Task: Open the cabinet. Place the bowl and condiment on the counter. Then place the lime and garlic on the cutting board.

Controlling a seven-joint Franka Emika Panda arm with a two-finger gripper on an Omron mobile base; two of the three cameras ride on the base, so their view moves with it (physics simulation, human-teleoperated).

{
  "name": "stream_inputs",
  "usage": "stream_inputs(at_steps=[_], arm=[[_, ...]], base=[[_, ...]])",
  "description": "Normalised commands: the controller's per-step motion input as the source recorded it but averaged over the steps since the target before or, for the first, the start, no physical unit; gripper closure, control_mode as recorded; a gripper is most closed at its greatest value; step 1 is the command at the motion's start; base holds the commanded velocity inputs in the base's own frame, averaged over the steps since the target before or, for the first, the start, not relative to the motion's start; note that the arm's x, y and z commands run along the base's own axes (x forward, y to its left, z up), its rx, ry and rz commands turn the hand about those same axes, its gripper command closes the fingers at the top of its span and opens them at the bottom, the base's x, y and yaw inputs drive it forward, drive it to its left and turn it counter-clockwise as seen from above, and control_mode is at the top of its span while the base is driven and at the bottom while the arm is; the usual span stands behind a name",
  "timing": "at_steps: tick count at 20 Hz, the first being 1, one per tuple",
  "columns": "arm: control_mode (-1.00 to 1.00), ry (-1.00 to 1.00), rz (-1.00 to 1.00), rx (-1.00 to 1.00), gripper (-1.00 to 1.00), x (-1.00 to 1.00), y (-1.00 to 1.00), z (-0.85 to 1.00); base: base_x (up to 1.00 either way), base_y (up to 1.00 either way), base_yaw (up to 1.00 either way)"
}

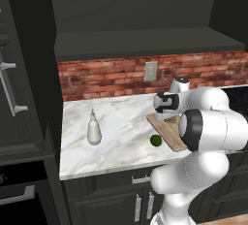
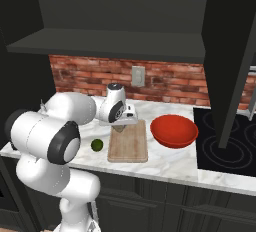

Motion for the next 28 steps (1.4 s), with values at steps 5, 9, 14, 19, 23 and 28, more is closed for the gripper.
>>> stream_inputs(at_steps=[5, 9, 14, 19, 23, 28], arm=[[-1.00, 0.00, 0.00, 0.00, 1.00, 0.00, -0.05, -0.21], [-1.00, 0.00, 0.00, 0.00, 1.00, 0.00, -0.13, -0.16], [-1.00, 0.00, -0.01, 0.00, 1.00, 0.00, -0.15, -0.19], [-1.00, 0.00, -0.01, 0.00, 1.00, 0.00, -0.08, -0.22], [-1.00, 0.00, -0.01, 0.00, 1.00, 0.00, -0.01, -0.23], [-1.00, 0.00, -0.01, -0.01, -1.00, 0.00, 0.00, -0.18]], base=[[0.00, 0.00, 0.00], [0.00, 0.00, 0.00], [0.00, 0.00, 0.00], [0.00, 0.00, 0.00], [0.00, 0.00, 0.00], [0.00, 0.00, 0.00]])
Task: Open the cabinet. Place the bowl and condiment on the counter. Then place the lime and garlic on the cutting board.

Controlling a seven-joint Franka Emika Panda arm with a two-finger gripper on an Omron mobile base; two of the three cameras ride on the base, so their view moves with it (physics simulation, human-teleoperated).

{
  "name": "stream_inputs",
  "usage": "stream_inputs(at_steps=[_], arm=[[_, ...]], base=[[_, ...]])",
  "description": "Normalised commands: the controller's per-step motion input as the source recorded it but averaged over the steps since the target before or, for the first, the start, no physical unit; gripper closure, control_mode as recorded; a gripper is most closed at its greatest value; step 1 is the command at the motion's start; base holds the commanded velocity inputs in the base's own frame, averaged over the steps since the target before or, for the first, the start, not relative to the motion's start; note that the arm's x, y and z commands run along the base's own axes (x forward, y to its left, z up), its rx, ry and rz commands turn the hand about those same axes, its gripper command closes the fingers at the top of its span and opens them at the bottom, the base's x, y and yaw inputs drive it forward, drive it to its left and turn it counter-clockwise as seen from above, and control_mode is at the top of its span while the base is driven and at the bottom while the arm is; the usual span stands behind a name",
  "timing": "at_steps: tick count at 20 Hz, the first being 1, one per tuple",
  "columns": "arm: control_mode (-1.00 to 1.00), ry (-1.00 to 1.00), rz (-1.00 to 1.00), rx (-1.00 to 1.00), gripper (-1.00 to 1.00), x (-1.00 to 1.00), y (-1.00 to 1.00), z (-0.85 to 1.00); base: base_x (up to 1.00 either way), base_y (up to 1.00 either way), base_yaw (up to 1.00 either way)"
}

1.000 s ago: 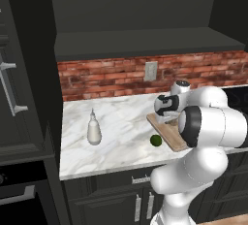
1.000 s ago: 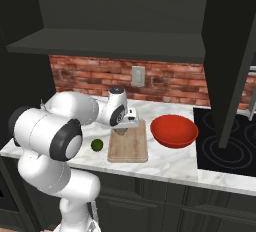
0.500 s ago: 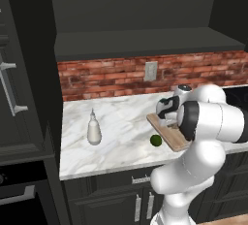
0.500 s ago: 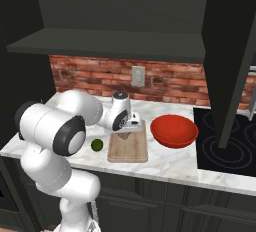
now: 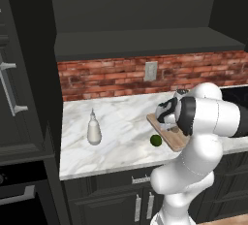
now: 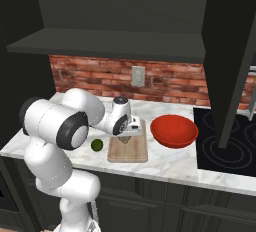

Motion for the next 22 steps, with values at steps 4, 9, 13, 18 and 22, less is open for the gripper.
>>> stream_inputs(at_steps=[4, 9, 13, 18, 22], arm=[[-1.00, 0.00, -0.01, 0.00, -1.00, 0.00, -0.02, -0.10], [-1.00, 0.00, -0.01, 0.00, -1.00, 0.00, -0.09, -0.06], [-1.00, 0.00, -0.01, 0.00, -1.00, -0.05, -0.09, 0.08], [-1.00, -0.01, -0.02, 0.00, -1.00, -0.03, 0.03, 0.33], [-1.00, -0.01, -0.03, 0.00, -1.00, 0.00, 0.18, 0.37]], base=[[0.00, 0.00, 0.00], [0.00, 0.00, 0.00], [0.00, 0.00, 0.00], [0.00, 0.00, 0.00], [0.00, 0.00, 0.00]])
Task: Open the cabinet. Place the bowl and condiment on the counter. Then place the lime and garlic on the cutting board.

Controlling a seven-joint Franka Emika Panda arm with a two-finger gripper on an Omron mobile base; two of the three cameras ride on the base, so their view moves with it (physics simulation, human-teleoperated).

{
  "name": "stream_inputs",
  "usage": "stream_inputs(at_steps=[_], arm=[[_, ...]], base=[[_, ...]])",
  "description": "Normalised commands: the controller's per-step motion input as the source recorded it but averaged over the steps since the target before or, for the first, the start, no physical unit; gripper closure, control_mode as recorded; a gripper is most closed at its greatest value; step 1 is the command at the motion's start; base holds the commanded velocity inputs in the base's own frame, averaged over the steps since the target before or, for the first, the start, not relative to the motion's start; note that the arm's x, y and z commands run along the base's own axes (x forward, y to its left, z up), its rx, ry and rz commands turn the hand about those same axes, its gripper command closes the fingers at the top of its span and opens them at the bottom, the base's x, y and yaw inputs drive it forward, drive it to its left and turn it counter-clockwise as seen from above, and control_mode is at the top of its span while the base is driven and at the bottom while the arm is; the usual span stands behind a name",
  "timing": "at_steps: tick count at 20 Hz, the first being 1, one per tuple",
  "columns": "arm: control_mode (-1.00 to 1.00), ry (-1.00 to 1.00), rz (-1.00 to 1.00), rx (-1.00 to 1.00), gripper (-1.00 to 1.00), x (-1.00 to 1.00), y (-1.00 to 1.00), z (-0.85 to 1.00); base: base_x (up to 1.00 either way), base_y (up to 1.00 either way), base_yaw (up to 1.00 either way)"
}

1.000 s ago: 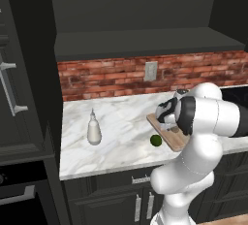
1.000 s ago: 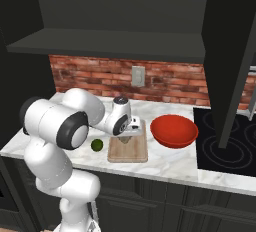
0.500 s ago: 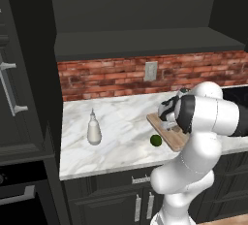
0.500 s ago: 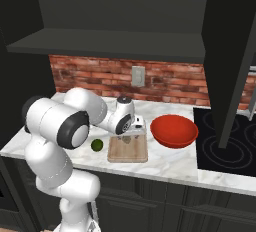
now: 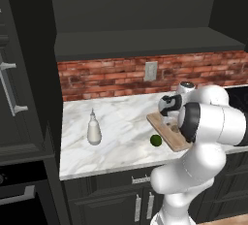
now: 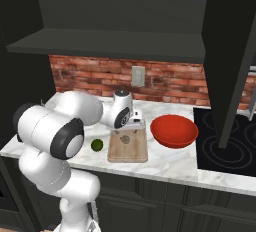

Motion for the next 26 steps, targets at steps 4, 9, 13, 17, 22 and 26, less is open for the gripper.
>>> stream_inputs(at_steps=[4, 9, 13, 17, 22, 26], arm=[[-1.00, 0.00, -0.02, 0.00, -1.00, -0.04, 0.08, 0.34], [-1.00, 0.00, -0.01, 0.00, -1.00, -0.24, 0.03, 0.43], [-1.00, 0.00, -0.01, 0.00, -1.00, -0.46, 0.00, 0.38], [-1.00, 0.00, -0.04, 0.00, -1.00, -0.47, 0.09, 0.26], [-1.00, -0.03, -0.07, 0.00, -1.00, -0.33, 0.30, 0.16], [-1.00, -0.09, -0.06, 0.00, -1.00, -0.26, 0.42, 0.23]], base=[[0.00, 0.00, 0.00], [0.00, 0.00, 0.00], [0.00, 0.00, 0.00], [0.00, 0.00, 0.00], [0.00, 0.00, 0.00], [0.00, 0.00, 0.00]])
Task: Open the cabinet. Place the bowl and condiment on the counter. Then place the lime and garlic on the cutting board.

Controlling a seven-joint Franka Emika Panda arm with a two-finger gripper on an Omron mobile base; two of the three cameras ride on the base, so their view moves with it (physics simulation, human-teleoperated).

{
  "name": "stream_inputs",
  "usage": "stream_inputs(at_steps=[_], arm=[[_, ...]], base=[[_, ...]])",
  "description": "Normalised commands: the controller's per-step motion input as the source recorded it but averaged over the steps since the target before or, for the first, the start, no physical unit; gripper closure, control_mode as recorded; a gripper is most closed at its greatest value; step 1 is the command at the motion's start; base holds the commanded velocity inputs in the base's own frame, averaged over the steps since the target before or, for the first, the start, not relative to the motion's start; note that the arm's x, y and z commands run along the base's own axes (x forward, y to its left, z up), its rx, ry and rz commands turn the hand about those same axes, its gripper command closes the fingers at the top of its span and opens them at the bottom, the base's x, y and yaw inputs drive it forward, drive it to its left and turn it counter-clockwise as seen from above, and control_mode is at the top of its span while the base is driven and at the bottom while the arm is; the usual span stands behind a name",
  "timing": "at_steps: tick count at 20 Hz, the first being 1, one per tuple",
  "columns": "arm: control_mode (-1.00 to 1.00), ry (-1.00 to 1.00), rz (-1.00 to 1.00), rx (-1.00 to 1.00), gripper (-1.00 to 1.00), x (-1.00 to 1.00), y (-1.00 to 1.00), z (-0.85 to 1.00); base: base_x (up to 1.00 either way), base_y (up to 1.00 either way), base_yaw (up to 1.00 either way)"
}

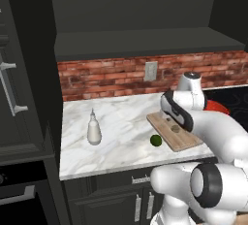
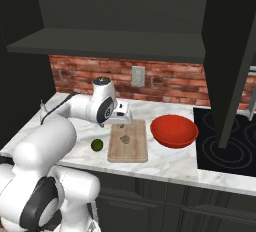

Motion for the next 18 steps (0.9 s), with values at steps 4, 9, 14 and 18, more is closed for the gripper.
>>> stream_inputs(at_steps=[4, 9, 14, 18], arm=[[-1.00, -0.07, -0.05, 0.00, -1.00, -0.44, 0.25, 0.24], [-1.00, -0.08, -0.06, 0.00, -1.00, -0.50, 0.13, 0.13], [-1.00, -0.04, -0.04, 0.00, -1.00, -0.26, 0.11, 0.04], [-1.00, -0.02, -0.02, 0.00, -1.00, -0.08, 0.20, 0.05]], base=[[0.00, 0.00, 0.00], [0.00, 0.00, 0.00], [0.00, 0.00, 0.00], [0.00, 0.00, 0.00]])
